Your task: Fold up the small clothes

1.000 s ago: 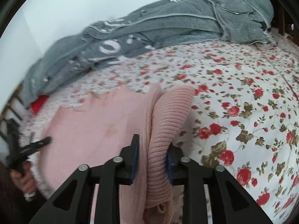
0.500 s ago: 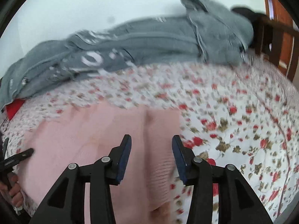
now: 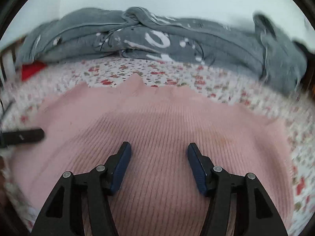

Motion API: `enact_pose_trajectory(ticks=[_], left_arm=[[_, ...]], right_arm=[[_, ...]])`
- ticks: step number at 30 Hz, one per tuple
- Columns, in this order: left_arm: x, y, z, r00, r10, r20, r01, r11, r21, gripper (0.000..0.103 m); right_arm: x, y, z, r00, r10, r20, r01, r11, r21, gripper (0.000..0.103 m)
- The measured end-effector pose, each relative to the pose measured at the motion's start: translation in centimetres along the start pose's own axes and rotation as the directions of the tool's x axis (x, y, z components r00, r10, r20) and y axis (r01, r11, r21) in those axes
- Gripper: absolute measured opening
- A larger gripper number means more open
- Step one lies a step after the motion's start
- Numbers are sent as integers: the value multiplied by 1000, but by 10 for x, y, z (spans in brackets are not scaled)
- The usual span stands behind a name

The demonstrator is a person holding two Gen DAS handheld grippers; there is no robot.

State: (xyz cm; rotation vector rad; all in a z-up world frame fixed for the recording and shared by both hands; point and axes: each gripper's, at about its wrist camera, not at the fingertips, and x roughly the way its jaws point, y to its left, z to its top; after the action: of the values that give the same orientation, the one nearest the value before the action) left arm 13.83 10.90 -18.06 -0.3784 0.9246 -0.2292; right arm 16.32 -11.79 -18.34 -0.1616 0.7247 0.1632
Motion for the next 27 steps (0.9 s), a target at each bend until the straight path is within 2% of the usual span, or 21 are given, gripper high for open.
enact_pose_trajectory(ticks=[2,8,14,20,27], left_arm=[[0,-2,-1,1000,11,2,-12,1000,5,69],[-1,-12,-9,998,57,17,-58,997,42,76],[1,-17,-13,996,88,24,-90,993,76,79],[2,-15,-13,997,79,16,-80,994,73,80],[6,-18,-14,996,93,16,-94,991,96,83]], right_arm=[[-2,2,1,1000,-20,-15,20,1000,4,57],[-12,-10,0,998,6,-70,-1,997,72,58],[-28,-8,-14,999,-13,-46,14,999,40,58],[-20,-12,-17,1000,-3,-7,3,996,87,62],[-17,-8,-16,1000,-29,5,29,996,83,63]])
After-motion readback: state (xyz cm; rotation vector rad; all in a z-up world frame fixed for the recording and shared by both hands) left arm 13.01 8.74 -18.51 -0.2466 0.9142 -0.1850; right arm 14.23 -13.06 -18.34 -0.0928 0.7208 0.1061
